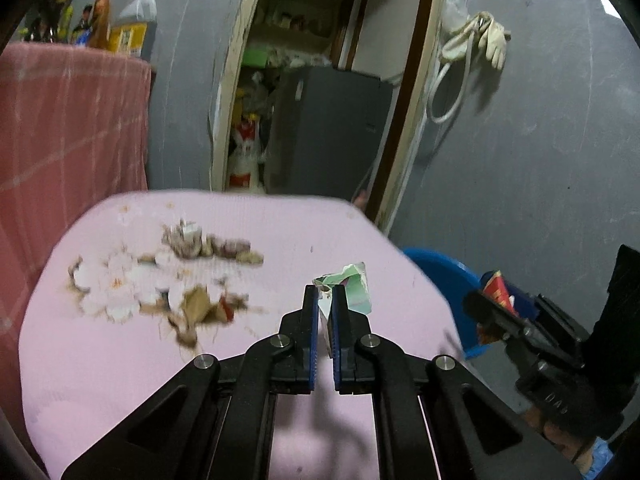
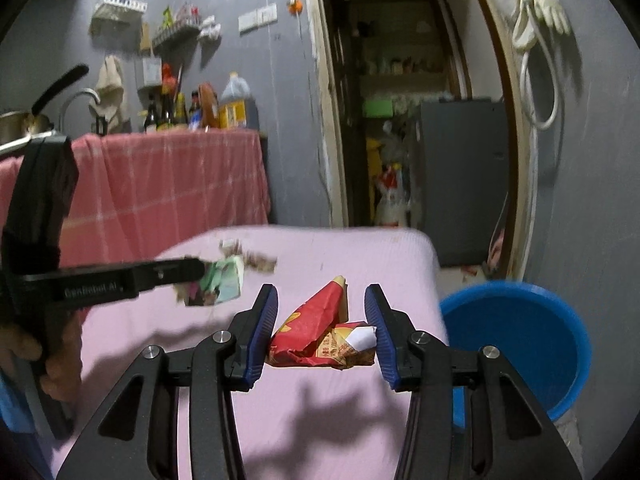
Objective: Collect trash
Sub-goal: 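Lift the red wrapper and white-green paper and carry both toward the bucket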
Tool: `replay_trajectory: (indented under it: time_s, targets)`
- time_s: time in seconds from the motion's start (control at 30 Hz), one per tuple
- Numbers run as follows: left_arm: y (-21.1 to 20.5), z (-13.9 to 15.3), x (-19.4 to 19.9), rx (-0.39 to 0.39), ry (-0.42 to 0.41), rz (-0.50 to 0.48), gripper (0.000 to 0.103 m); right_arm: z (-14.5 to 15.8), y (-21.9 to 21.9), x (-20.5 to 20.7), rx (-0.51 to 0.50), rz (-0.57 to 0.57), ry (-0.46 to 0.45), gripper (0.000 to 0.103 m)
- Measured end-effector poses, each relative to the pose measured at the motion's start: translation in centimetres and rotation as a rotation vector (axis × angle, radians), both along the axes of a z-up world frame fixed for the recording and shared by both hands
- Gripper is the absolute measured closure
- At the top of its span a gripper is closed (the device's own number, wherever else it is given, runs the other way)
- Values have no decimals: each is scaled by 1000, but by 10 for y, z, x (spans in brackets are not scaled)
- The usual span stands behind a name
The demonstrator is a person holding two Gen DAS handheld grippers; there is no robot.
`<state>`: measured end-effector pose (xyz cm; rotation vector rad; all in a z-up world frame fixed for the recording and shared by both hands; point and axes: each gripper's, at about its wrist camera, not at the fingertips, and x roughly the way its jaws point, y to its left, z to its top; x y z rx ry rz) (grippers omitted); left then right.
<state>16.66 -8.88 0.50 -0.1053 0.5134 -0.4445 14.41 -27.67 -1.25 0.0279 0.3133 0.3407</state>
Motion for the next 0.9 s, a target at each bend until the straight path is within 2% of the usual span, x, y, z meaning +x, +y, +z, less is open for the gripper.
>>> replay_trajectory:
  time_s: [0.3, 0.5, 0.7, 0.9]
  targets:
    - [-27, 46, 4, -64, -222, 2, 99, 72, -26, 15, 60, -79, -223, 60]
    - [-61, 71, 17, -108, -300, -36, 99, 106, -57, 25, 97, -151, -306, 60]
    - [-99, 83, 36, -116, -310, -101, 99, 104, -94, 34, 149, -244, -278, 60]
    - [-135, 74, 65, -111, -219, -164, 99, 80, -126, 45, 176, -325, -200, 60]
